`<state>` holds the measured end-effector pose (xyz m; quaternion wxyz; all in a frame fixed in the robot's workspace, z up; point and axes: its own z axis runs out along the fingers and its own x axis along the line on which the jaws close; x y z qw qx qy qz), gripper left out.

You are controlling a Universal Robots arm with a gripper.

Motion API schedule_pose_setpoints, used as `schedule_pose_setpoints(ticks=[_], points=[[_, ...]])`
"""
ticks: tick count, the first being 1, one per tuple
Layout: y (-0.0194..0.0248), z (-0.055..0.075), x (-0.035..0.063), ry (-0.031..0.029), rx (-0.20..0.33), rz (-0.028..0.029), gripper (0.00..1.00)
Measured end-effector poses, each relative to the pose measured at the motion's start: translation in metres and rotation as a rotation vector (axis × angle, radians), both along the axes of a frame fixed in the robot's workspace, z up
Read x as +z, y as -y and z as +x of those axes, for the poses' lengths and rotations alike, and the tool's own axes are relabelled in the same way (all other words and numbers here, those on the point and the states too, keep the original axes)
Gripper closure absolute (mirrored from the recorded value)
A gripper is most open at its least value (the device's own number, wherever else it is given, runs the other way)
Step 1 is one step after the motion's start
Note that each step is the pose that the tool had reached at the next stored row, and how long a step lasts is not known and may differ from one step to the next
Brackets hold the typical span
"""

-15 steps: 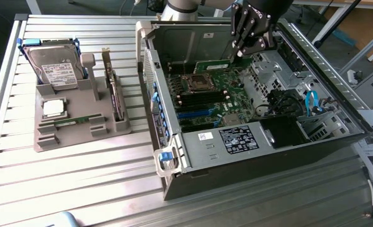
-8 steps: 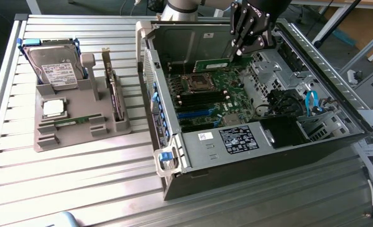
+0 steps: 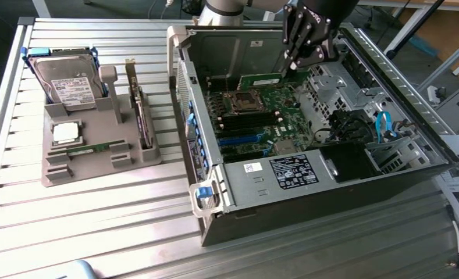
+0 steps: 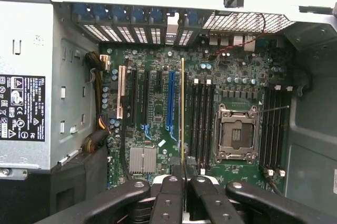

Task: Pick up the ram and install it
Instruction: 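Pick up the ram and move it above insertion slot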

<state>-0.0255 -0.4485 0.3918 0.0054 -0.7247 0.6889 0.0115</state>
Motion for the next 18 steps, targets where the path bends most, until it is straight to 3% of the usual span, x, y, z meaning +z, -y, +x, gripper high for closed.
schedule_pose_setpoints(ticks=[18], points=[[0.0, 0.0, -0.0174, -0.0001, 0.0, -0.0001, 0.88]])
